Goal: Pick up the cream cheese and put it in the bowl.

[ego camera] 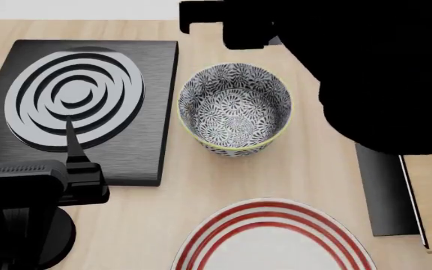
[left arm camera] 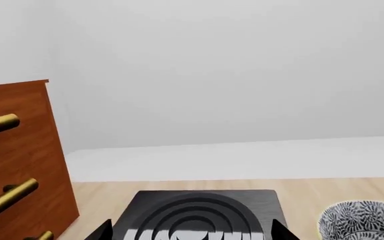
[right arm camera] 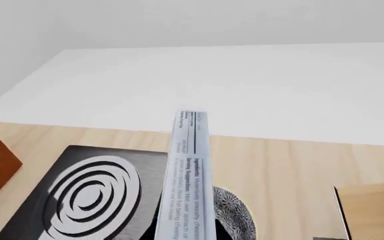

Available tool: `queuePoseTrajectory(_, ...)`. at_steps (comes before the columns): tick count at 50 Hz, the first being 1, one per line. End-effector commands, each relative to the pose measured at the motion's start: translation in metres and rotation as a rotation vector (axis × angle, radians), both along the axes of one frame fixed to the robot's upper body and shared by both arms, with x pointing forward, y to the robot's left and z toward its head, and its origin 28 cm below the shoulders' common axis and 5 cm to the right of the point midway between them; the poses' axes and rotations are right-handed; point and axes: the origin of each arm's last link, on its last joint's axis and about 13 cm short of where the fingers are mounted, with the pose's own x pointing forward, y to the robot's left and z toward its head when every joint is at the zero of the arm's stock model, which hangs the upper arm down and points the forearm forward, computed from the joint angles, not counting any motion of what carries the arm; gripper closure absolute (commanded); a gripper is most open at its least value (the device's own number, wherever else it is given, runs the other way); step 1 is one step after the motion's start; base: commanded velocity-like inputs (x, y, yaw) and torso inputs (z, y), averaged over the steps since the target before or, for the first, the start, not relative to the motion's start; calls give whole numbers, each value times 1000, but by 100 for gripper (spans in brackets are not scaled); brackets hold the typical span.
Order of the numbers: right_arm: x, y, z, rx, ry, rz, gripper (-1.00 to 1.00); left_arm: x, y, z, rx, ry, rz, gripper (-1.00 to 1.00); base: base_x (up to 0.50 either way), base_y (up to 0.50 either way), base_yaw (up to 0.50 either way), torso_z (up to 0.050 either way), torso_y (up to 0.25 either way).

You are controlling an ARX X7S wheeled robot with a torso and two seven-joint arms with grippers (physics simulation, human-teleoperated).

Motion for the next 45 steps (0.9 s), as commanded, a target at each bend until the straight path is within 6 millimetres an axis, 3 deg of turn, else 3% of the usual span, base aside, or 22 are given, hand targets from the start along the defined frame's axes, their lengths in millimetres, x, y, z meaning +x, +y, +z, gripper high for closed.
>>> queuePoseTrajectory(1,14,2,17,1,39,0,100,0,0,0,3,1,4,-100,0,0,0,0,0)
queuePoseTrajectory(12,26,6,16,-18,94,15,100,0,-1,-2,12,5,4,-100,0,0,0,0,1)
queuePoseTrajectory(45,59,19,-13,-123,269,35,100,0,0,-1,9,2,7,-100,0,0,0,0,0)
